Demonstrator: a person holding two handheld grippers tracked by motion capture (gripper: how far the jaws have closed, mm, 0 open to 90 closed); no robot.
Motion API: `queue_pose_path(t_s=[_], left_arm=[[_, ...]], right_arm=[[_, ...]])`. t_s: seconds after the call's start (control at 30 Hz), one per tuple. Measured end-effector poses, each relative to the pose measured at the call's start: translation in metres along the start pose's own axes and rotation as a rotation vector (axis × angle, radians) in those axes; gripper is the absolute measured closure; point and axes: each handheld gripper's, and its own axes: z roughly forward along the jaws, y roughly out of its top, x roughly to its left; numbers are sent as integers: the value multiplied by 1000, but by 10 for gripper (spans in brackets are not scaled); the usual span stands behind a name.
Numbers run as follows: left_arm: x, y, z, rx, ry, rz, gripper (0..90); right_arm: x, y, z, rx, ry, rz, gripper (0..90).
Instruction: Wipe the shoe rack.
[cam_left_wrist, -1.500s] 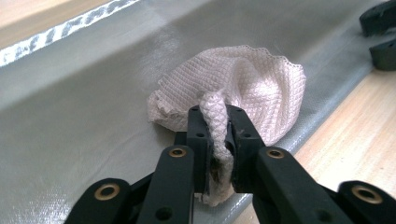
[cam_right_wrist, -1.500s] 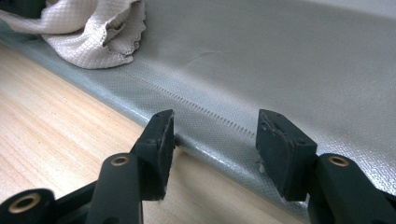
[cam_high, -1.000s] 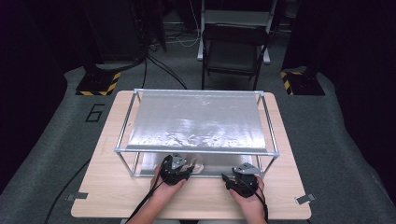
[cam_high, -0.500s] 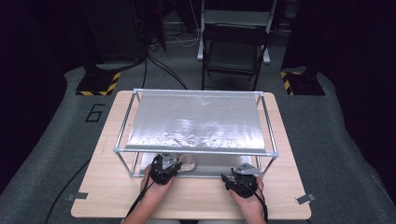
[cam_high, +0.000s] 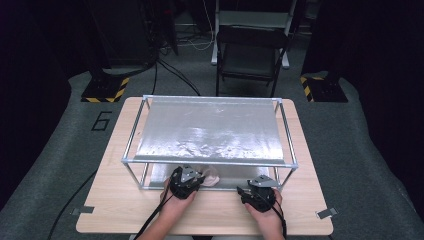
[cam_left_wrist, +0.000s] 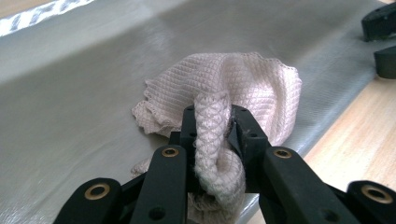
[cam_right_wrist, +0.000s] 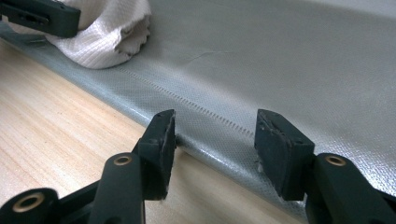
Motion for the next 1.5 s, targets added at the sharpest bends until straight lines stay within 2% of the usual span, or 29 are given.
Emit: queue_pose_path(t_s=[0.03,0.07,0.1,0.13,0.17,0.2,0.23,0.33,0.37,0.4,0.43,0.5,0.57,0.6,0.67,0.7,0.77,0.8,0.87,0.9,0.93,1.0,1.1,1.13,1.2,1.23,1.33,1.37,1.5], left_arm=[[2,0,-1,1,4,24,769],[3,0,-3,3,20,23,769],[8,0,-6,16,34,62,770],[10,-1,-8,16,43,43,770],[14,-2,-12,20,59,23,771],[21,-3,-16,25,87,43,772],[25,-5,-19,21,101,12,772],[41,-11,-30,36,131,-23,772],[43,-12,-32,36,134,-28,773],[48,-13,-35,41,149,5,773],[51,-15,-37,48,141,10,773],[53,-17,-39,45,146,11,772],[51,-17,-37,47,143,-31,770],[48,-17,-35,42,172,-36,769],[47,-16,-31,45,166,-43,762],[45,-17,-29,31,141,-71,754],[41,-16,-27,26,129,-99,706],[41,-15,-25,18,117,-78,679],[36,-14,-19,31,127,-76,602],[36,-13,-16,46,125,-50,542],[38,-12,-15,49,139,16,513],[35,-12,-11,36,144,22,468],[38,-13,-8,47,134,23,505],[38,-13,-8,46,125,13,536],[39,-13,-10,57,138,30,612],[39,-13,-10,56,133,23,663],[43,-14,-16,80,137,37,744],[43,-15,-17,76,148,-3,758],[54,-19,-29,76,193,-38,783]], right_arm=[[0,-1,0,-21,-2,0,482],[0,-1,1,-21,1,2,482],[0,-1,0,-20,-5,-1,482],[0,0,0,0,-1,-1,482],[0,-1,0,-21,-6,-1,482],[0,-1,0,-21,-4,0,482],[0,0,0,0,0,0,482],[0,0,-2,16,1,-5,482],[1,-1,3,-49,-3,19,482],[1,-1,3,-48,-4,16,482],[1,-1,3,-47,-4,15,482],[1,-1,3,-46,-4,16,482],[2,-1,4,-56,-15,18,482],[2,-1,4,-56,-14,20,482],[2,-1,3,-46,-5,18,482],[2,-1,4,-57,-14,20,482],[1,-1,3,-49,-5,18,482],[1,-1,3,-48,-5,18,482],[1,-1,3,-48,-5,19,482],[1,-1,3,-48,-5,19,482],[1,-1,3,-48,-5,19,482],[1,-1,3,-48,-5,19,482],[2,-1,3,-45,-5,19,482],[1,-1,3,-46,-6,19,482],[1,-1,3,-47,-6,20,482],[1,-1,3,-47,-5,21,482],[1,-1,3,-48,-5,21,482],[2,-1,4,-51,-1,27,482],[1,-1,3,-48,-6,20,482]])
